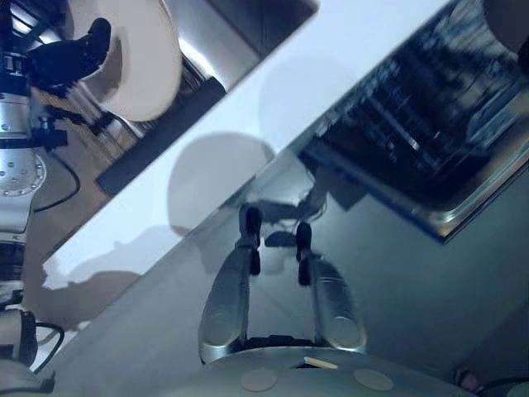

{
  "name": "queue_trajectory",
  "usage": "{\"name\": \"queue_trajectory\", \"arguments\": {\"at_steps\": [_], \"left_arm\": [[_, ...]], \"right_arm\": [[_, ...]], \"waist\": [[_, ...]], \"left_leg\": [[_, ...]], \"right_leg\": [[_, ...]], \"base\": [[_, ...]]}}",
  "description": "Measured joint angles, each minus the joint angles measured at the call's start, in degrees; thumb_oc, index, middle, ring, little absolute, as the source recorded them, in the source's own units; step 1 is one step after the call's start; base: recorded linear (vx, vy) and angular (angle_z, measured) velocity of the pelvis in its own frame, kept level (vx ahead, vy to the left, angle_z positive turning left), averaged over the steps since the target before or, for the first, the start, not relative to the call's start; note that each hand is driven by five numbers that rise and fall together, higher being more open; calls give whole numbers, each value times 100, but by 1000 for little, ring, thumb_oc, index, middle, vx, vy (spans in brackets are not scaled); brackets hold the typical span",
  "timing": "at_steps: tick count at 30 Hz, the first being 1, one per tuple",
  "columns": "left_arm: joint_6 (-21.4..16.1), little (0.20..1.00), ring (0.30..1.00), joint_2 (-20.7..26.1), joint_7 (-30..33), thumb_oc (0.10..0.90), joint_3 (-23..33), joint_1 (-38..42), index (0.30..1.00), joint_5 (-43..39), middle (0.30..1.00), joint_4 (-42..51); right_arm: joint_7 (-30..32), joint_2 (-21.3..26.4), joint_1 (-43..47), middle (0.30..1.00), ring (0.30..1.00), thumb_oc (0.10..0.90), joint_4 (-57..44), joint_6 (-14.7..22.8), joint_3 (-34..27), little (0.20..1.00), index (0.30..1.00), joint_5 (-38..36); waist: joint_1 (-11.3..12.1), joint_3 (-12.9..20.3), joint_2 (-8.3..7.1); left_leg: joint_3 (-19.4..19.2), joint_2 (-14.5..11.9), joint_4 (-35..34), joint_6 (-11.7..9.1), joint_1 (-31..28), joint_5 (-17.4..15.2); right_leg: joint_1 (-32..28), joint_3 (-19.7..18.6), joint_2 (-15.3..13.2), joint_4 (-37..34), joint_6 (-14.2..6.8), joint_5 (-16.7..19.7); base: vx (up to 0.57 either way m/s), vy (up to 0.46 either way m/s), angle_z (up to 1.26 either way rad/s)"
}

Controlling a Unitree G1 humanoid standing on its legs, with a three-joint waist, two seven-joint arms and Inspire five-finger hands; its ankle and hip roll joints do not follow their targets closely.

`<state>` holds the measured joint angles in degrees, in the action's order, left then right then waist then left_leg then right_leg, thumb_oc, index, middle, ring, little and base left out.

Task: Pick up plates and place into dishwasher.

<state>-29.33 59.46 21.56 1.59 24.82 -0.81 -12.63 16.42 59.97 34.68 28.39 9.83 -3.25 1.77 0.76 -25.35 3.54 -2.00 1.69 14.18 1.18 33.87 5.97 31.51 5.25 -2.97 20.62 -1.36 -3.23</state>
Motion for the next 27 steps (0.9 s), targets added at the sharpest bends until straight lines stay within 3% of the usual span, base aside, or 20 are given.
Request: {"name": "queue_trajectory", "arguments": {"at_steps": [2,5,11,17,27], "left_arm": [[-314,900,900,34,380,800,68,406,900,-23,900,38],[-457,900,900,307,565,800,117,578,900,54,900,54],[-446,900,900,260,805,800,155,493,900,457,900,199],[-284,900,900,111,693,800,354,-46,900,459,900,213],[-119,900,900,-303,157,800,773,-1036,900,296,900,244]], "right_arm": [[230,32,238,300,300,100,82,-62,370,200,300,-63],[660,-16,355,300,300,100,-199,65,417,200,300,-32],[691,-45,169,300,300,100,-433,-200,427,200,300,64],[382,-271,-179,300,300,100,-437,-211,360,200,300,67],[-413,-557,-879,300,300,100,-425,55,-547,200,300,72]], "waist": [[117,-178,166],[212,-247,189],[210,-282,137],[66,-468,-145],[186,-465,-150]], "left_leg": [[-20,50,-67,-67,320,79],[-76,39,-85,-7,635,207],[7,74,-509,184,280,410],[2,82,-1015,227,-727,486],[57,33,-1390,143,-1995,373]], "right_leg": [[438,1,-84,207,-13,-10],[882,49,-134,518,75,-68],[626,147,-133,412,87,-136],[-378,199,-114,-110,70,-127],[-1862,320,-26,-899,45,-101]], "base": [[-112,13,8],[-51,23,11],[-22,51,9],[59,48,1],[97,14,4]]}}
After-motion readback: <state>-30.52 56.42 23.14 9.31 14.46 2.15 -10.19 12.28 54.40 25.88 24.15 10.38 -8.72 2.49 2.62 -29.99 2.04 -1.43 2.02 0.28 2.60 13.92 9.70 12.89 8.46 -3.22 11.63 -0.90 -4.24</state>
